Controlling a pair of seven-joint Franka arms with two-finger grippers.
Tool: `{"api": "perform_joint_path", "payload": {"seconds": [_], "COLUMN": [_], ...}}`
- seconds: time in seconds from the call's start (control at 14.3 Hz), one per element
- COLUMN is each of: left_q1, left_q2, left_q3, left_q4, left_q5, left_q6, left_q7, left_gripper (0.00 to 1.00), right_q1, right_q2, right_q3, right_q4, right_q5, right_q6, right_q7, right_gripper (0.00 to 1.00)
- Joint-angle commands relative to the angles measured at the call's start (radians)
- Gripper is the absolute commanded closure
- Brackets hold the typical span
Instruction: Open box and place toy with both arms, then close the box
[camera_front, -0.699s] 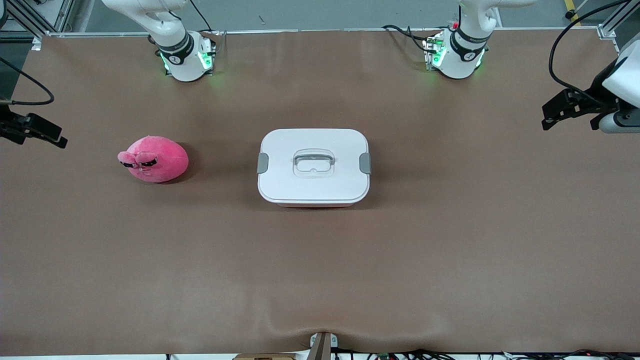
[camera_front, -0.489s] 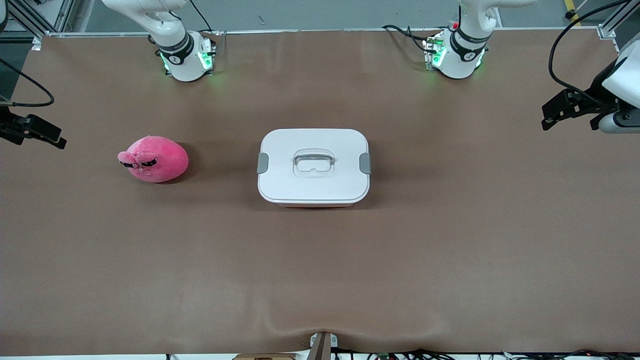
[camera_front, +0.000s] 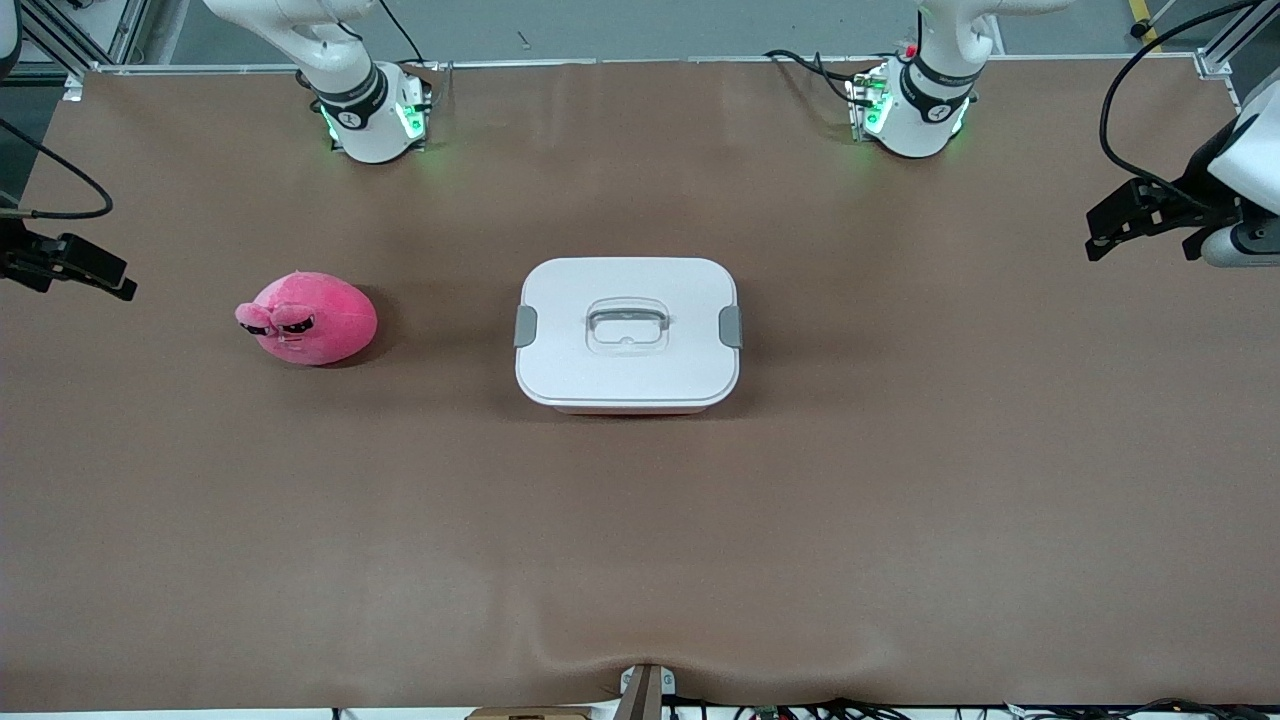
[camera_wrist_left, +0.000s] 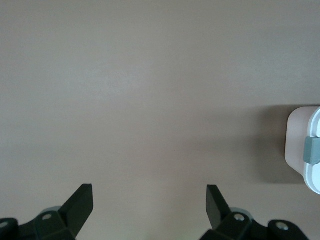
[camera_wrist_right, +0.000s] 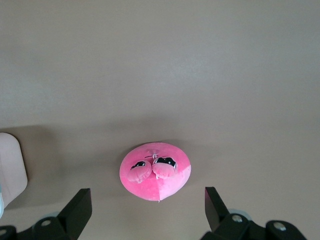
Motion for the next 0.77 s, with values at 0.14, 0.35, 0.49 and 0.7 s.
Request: {"api": "perform_joint_path", "payload": {"seconds": [0.14,0.35,0.49,0.7], "left_q1": [0.001,-0.004,-0.007,-0.004], "left_q2": [0.008,0.008,0.008,0.007], "left_q3": [-0.003,-0.003,-0.006,-0.057], "left_q4": [0.019,0.017,0.012,0.011], "left_q5": [-0.015,-0.015,-0.018,-0.019], "left_q6": [-0.021,-0.021,-0.025,-0.058], "left_q7": [0.001,-0.017,-0.075,-0.179], "left_gripper": [0.0,0.0,0.0,0.0], "right_q1": [0.008,0.009,0.011,0.006], "right_q2": [-0.013,-0.007,-0.008,-0.01], "right_q3": [0.003,0.004,0.004,0.004], "right_q4": [0.004,0.004,0.004,0.014], "right_q5": [0.0,0.001,0.003,0.004], "right_q6": [-0.012,-0.01,-0.012,-0.045], "right_q7": [-0.009,-0.013,-0.017,-0.014], "right_gripper": [0.0,0.0,0.0,0.0]}}
